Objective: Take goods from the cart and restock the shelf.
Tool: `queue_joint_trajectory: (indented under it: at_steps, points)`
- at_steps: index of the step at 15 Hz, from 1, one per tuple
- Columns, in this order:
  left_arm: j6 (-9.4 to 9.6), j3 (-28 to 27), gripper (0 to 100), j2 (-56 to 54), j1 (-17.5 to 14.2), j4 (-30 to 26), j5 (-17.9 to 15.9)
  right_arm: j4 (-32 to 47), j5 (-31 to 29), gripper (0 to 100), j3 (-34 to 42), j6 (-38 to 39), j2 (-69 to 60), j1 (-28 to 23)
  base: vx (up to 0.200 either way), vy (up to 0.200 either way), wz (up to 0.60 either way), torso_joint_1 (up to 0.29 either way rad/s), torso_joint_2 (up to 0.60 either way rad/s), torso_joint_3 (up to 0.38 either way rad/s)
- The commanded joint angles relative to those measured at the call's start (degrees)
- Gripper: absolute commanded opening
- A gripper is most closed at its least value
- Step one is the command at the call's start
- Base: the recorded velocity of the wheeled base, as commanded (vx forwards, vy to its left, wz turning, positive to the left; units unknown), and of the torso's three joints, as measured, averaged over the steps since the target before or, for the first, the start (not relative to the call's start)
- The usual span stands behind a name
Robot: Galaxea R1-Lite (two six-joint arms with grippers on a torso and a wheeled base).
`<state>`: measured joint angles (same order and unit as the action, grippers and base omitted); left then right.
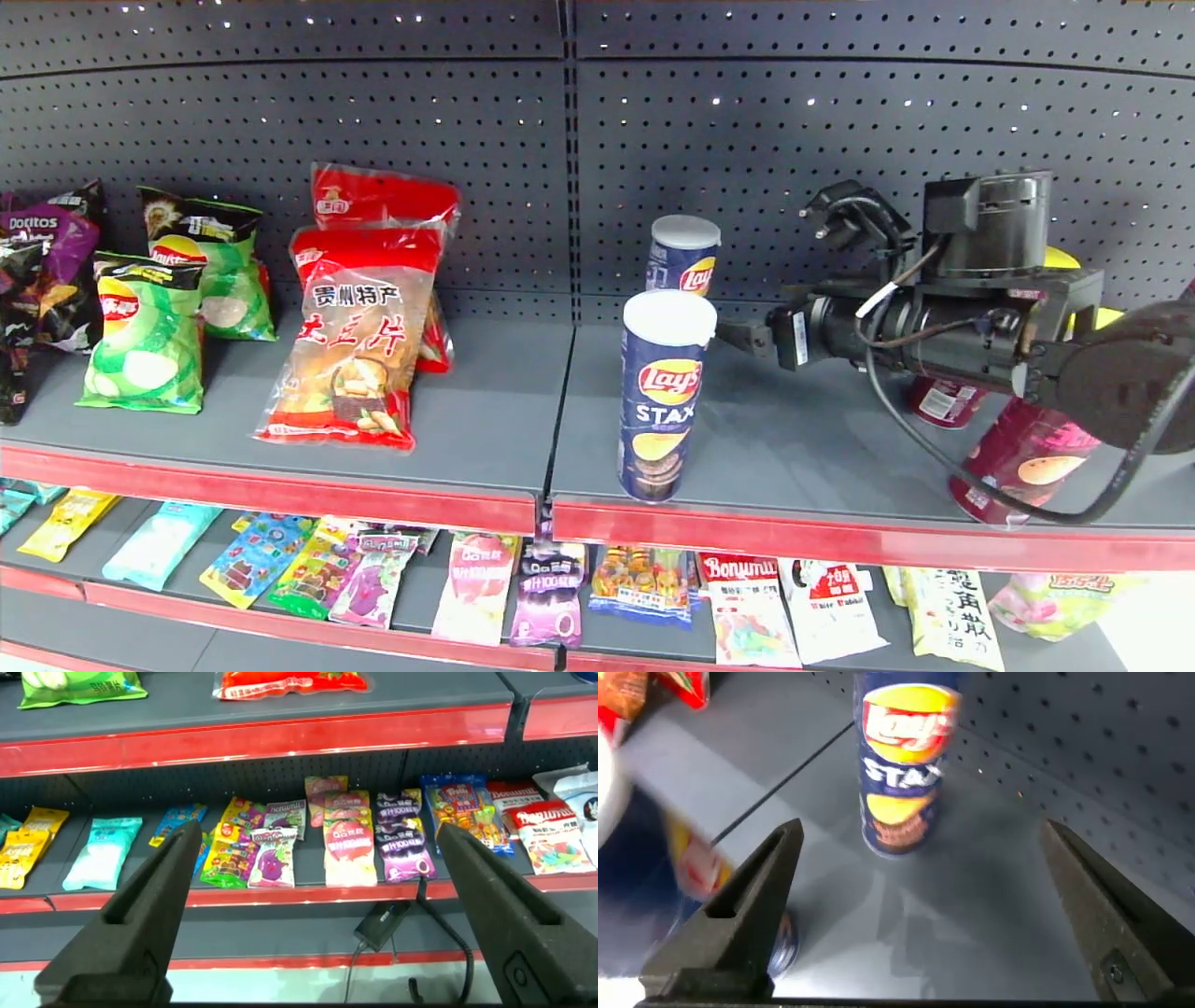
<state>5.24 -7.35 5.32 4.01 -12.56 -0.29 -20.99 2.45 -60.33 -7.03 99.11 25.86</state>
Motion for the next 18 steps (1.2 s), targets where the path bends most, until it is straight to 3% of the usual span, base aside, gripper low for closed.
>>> queue_joint_trajectory:
  at_steps: [1,4,8,12,15,18]
  points:
    - [-0.06,0.06,100,0.31,0.12,-0.01,0.03,-0.01,-0.08,100,4.08,0.62,-5.59,0.25,0.000,0.000,0.00,0.000,0.00,0.000]
    - [-0.14,0.06,100,0.75,0.38,-0.01,-0.15,-0.19,-1.31,100,10.50,1.32,-11.48,1.30,0.000,0.000,0.00,0.000,0.00,0.000]
    - [0.47,-0.12,100,4.79,0.38,-0.01,-0.50,-0.28,-2.10,100,24.74,1.23,-28.80,4.73,0.000,0.000,0.00,0.000,0.00,0.000]
    - [0.65,-2.23,100,14.37,0.38,0.34,-0.76,1.04,-5.26,100,38.97,-0.61,-44.18,3.59,0.000,0.000,0.00,0.000,0.00,0.000]
    - [1.00,-3.37,100,22.11,0.38,3.24,-1.73,1.83,-6.41,100,42.75,-1.40,-50.77,2.53,0.000,0.000,0.00,0.000,0.00,0.000]
    - [1.70,-3.46,100,28.79,0.47,7.99,-3.40,3.06,-7.90,100,42.93,-5.27,-51.56,-3.36,0.000,0.000,0.00,0.000,0.00,0.000]
